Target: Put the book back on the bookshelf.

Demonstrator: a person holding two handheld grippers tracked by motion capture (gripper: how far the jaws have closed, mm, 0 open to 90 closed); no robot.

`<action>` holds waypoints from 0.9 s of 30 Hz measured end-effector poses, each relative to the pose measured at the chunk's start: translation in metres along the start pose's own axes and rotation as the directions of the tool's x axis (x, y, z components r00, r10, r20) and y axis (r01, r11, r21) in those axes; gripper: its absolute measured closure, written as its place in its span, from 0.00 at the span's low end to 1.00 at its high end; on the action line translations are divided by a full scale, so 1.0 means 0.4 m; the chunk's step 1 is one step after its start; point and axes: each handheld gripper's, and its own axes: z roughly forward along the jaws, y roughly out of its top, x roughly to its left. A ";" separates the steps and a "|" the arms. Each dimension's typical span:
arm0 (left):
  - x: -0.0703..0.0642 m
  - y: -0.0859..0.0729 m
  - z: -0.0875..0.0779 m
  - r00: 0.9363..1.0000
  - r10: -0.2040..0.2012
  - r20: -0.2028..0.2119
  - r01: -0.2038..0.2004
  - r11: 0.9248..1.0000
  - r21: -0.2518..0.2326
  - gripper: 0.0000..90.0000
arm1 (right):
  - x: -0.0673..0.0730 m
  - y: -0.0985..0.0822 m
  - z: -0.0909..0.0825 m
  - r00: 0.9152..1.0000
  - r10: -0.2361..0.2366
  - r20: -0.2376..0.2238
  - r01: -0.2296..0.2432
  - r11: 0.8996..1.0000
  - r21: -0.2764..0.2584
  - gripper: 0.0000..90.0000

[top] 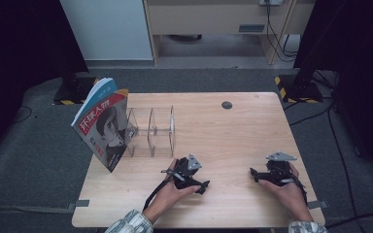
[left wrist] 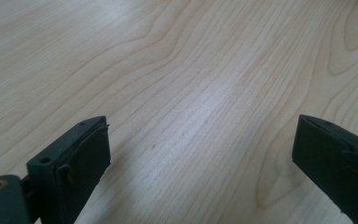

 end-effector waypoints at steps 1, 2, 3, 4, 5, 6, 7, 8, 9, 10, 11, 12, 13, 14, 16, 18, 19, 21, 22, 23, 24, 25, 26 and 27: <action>0.000 0.001 0.006 1.000 -0.003 0.002 0.003 1.000 0.004 0.04 | 0.000 0.000 0.000 1.000 0.000 0.000 0.000 1.000 0.000 0.09; 0.001 0.003 0.015 1.000 -0.002 0.004 0.002 1.000 0.012 0.04 | 0.000 0.000 0.000 1.000 -0.001 0.001 0.001 1.000 0.000 0.09; 0.001 0.004 0.020 1.000 -0.003 0.005 0.003 1.000 0.013 0.04 | 0.000 0.000 0.000 1.000 -0.001 0.001 0.001 1.000 0.000 0.09; 0.001 0.007 0.026 1.000 0.002 -0.002 -0.002 1.000 0.007 0.03 | 0.000 0.000 0.000 1.000 0.000 0.001 0.000 1.000 0.000 0.09; 0.004 0.014 0.030 1.000 0.003 -0.001 -0.003 1.000 0.009 0.04 | 0.000 0.000 0.000 1.000 0.000 0.001 0.000 1.000 0.000 0.09; 0.005 0.018 0.031 1.000 -0.008 -0.003 0.008 1.000 0.002 0.04 | 0.000 0.000 -0.001 1.000 0.001 0.001 -0.001 1.000 0.001 0.09; 0.005 0.018 0.031 1.000 -0.008 -0.003 0.008 1.000 0.002 0.04 | 0.000 0.000 -0.001 1.000 0.001 0.001 -0.001 1.000 0.001 0.09; 0.006 0.026 0.033 1.000 -0.008 -0.014 0.008 1.000 -0.010 0.04 | 0.000 0.000 -0.001 1.000 0.001 0.001 -0.001 1.000 0.001 0.09; 0.007 0.031 0.035 1.000 -0.002 -0.022 0.001 1.000 -0.008 0.04 | 0.000 0.000 0.000 1.000 -0.002 0.001 0.002 1.000 -0.001 0.09; 0.007 0.031 0.035 1.000 -0.002 -0.022 0.001 1.000 -0.008 0.04 | 0.000 0.000 0.000 1.000 -0.002 0.001 0.002 1.000 -0.001 0.09; 0.008 0.036 0.039 1.000 -0.002 -0.029 0.002 1.000 -0.010 0.04 | 0.000 0.000 0.000 1.000 0.001 0.000 -0.001 1.000 0.001 0.09; 0.009 0.039 0.043 0.999 -0.003 -0.032 0.003 1.000 -0.012 0.04 | 0.000 0.000 0.000 1.000 0.000 0.000 0.000 1.000 0.000 0.09; 0.010 0.041 0.046 0.999 -0.003 -0.035 0.002 1.000 -0.014 0.04 | 0.001 0.000 -0.001 1.000 0.002 0.000 -0.002 1.000 0.001 0.09; 0.011 0.045 0.052 0.999 -0.003 -0.042 0.002 1.000 -0.015 0.04 | 0.001 -0.001 -0.001 1.000 0.002 0.001 -0.002 1.000 0.000 0.09; 0.012 0.047 0.056 0.998 0.005 -0.056 -0.005 1.000 -0.016 0.04 | 0.000 -0.001 -0.001 1.000 -0.001 0.001 0.001 1.000 0.001 0.09; 0.016 0.046 0.064 0.998 0.003 -0.065 -0.004 1.000 -0.022 0.04 | 0.000 -0.001 -0.001 1.000 0.000 0.000 0.000 1.000 0.001 0.09; 0.016 0.046 0.064 0.998 0.003 -0.065 -0.004 1.000 -0.022 0.04 | 0.000 -0.001 -0.001 1.000 0.000 0.000 0.000 1.000 0.001 0.09; 0.020 0.043 0.067 0.998 -0.004 -0.061 0.002 1.000 -0.023 0.03 | 0.001 -0.001 -0.001 1.000 0.003 0.001 -0.003 1.000 0.000 0.09; 0.024 0.043 0.067 0.998 -0.017 -0.060 0.016 1.000 -0.019 0.03 | 0.001 -0.001 -0.001 1.000 0.000 0.001 0.000 1.000 0.001 0.09; 0.024 0.043 0.067 0.998 -0.017 -0.060 0.016 1.000 -0.019 0.03 | 0.001 -0.001 -0.001 1.000 0.000 0.001 0.000 1.000 0.001 0.09; 0.028 0.042 0.068 0.998 -0.039 -0.050 0.038 0.999 -0.017 0.02 | 0.000 -0.001 -0.001 1.000 -0.001 0.001 0.001 1.000 0.001 0.09; 0.028 0.042 0.068 0.998 -0.041 -0.054 0.040 0.999 -0.016 0.02 | 0.001 -0.001 -0.001 1.000 0.003 0.001 -0.003 1.000 0.000 0.09; 0.028 0.042 0.068 0.998 -0.041 -0.056 0.040 0.999 -0.015 0.02 | 0.001 -0.001 -0.001 1.000 0.002 0.001 -0.002 1.000 0.001 0.09; 0.028 0.042 0.068 0.998 -0.041 -0.056 0.040 0.999 -0.015 0.02 | 0.001 -0.001 -0.001 1.000 0.002 0.001 -0.002 1.000 0.001 0.09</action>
